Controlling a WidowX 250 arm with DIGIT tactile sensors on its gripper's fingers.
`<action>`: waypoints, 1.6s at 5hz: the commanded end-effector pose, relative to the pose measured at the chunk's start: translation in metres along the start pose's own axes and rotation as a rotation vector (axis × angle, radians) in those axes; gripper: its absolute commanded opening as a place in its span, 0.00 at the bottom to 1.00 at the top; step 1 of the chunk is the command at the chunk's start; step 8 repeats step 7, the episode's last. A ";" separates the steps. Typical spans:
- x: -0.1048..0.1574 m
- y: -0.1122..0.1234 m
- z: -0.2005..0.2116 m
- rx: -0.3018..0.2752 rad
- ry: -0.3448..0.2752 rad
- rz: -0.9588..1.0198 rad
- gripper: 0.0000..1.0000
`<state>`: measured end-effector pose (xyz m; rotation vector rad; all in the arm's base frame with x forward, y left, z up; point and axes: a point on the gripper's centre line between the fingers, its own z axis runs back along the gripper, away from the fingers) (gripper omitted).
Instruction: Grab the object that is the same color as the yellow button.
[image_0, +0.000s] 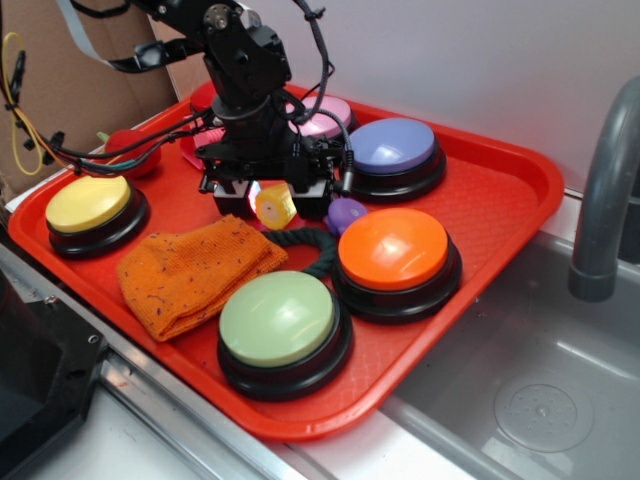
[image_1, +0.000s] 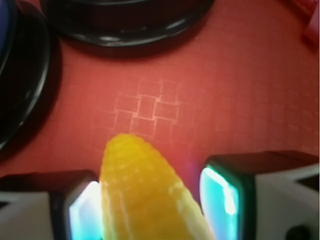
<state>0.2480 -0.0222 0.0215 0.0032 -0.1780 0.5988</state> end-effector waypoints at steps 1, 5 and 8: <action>0.022 0.014 0.037 -0.025 -0.011 0.000 0.00; 0.097 0.063 0.168 -0.018 -0.040 -0.276 0.00; 0.087 0.060 0.162 -0.037 -0.055 -0.356 0.00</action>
